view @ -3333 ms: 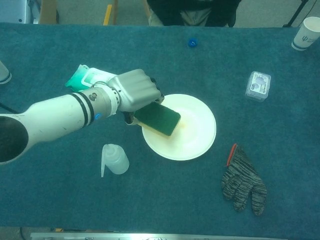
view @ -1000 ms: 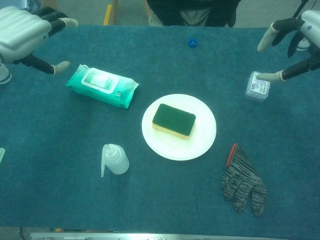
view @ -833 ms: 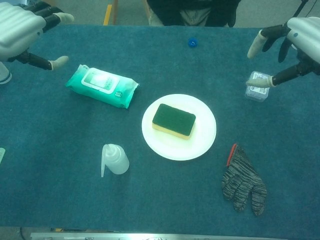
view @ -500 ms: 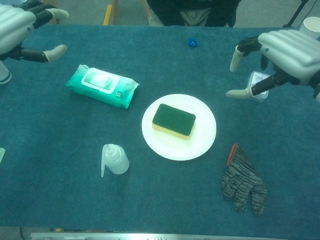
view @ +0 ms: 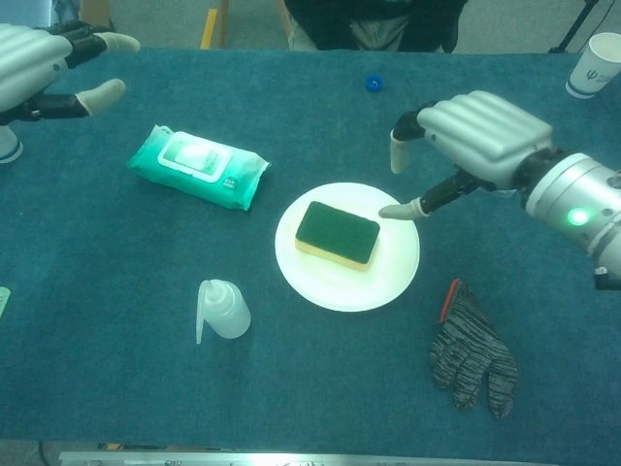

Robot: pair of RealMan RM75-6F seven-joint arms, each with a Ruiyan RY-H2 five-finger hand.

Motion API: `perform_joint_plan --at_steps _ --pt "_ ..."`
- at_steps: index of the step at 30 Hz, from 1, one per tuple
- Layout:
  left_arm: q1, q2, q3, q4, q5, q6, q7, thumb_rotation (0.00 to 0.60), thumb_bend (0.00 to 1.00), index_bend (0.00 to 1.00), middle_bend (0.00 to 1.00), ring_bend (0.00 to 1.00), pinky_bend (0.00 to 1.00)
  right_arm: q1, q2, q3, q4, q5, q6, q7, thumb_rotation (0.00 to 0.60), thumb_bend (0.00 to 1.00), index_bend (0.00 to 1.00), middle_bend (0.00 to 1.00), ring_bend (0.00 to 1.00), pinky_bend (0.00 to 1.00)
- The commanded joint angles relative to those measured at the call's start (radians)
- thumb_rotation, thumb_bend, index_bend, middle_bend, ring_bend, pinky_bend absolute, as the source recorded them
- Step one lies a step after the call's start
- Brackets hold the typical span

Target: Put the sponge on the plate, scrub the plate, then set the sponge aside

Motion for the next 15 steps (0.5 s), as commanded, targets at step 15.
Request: perform_joint_plan --at_steps 15 --pt "0.035 0.003 -0.006 0.003 0.094 -0.05 -0.02 0.003 0.33 0.07 0.06 0.0 0.13 0.155 -0.181 -0.051 0.083 0.297 0.095 -0.328 0.363 0.0 0.36 0.23 0.16 0.46"
